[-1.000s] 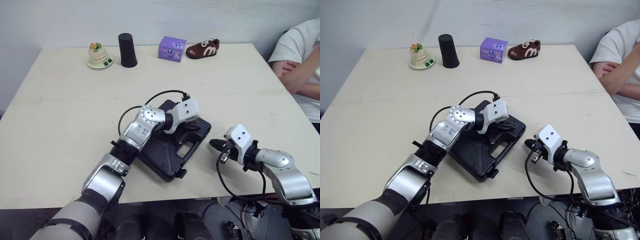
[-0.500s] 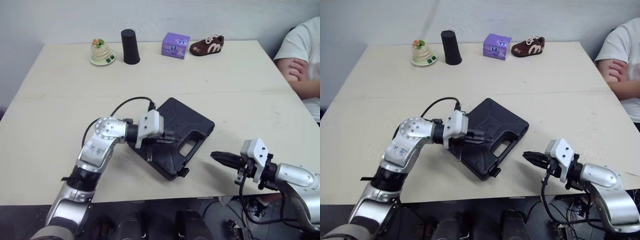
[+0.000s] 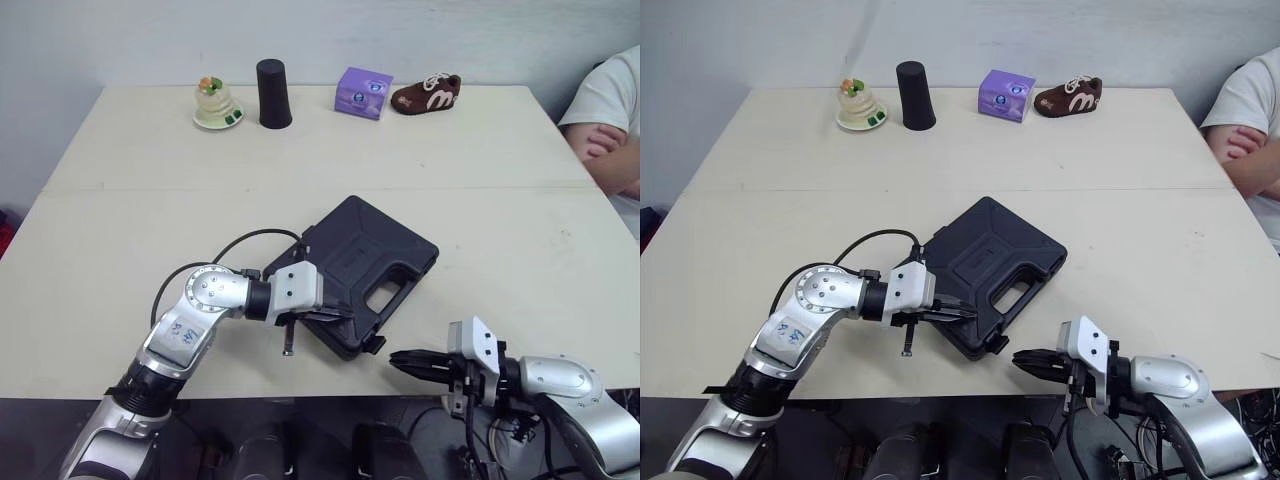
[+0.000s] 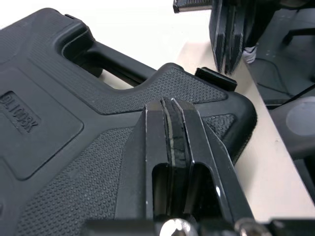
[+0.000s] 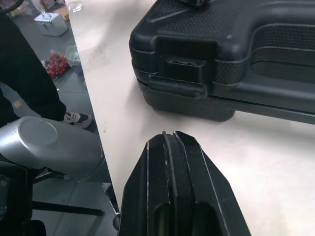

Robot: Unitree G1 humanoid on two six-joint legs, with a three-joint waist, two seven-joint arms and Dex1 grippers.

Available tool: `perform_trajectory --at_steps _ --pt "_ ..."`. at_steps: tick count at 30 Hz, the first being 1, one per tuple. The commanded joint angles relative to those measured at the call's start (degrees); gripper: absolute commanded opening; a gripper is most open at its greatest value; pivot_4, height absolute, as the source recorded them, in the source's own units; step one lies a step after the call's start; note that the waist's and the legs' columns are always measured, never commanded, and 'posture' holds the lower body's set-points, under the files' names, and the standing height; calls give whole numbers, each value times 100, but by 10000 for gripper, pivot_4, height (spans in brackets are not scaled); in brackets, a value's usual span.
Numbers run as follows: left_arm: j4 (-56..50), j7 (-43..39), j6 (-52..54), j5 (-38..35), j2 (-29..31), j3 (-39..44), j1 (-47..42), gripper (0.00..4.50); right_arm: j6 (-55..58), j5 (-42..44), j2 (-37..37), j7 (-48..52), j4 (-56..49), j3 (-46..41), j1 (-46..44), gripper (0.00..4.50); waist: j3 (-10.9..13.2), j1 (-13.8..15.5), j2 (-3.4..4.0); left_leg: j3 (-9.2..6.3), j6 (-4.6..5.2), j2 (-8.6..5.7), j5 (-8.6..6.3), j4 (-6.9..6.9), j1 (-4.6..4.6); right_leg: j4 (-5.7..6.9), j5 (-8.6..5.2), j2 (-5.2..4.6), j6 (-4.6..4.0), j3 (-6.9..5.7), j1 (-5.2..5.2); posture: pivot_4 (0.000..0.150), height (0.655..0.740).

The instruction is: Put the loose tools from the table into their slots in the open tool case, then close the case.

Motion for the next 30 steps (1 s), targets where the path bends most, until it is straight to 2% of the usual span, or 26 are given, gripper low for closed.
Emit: perform_trajectory --at_steps 1,4,10,14,17,30 --pt "55 37 174 170 80 -252 130 101 -35 -70 107 -101 -66 219 -136 0 0 15 0 0 0 0 0 1 0 1 0 0 0 0 0 1500 7400" --pt "133 -213 44 340 352 -527 224 101 -12 -120 191 -174 1 385 -320 0 -2 28 -3 1 0 -1 0 2 5 4 0 1 0 -1 4 1500 7400" --pt "482 -119 -250 690 431 -946 384 101 10 -108 294 -273 33 528 -546 0 -23 35 7 7 -5 4 -2 -6 28 4 -3 1 -6 1 16 1500 7400" --pt "657 119 -125 812 286 -1050 402 101 62 -34 336 -324 -39 548 -613 0 -55 40 9 7 -3 3 -3 -4 34 3 -3 -2 -6 1 24 1500 7400" --pt "702 152 -106 847 296 -1087 383 101 137 52 389 -369 -121 523 -660 0 -69 50 10 0 22 5 -18 -2 52 -1 -3 -10 -6 4 49 1500 7400" --pt "697 196 110 968 389 -1188 455 101 302 126 525 -362 -16 508 -1143 0 -105 12 14 -2 14 24 -20 -4 61 0 -3 -8 -19 4 54 1500 7400"
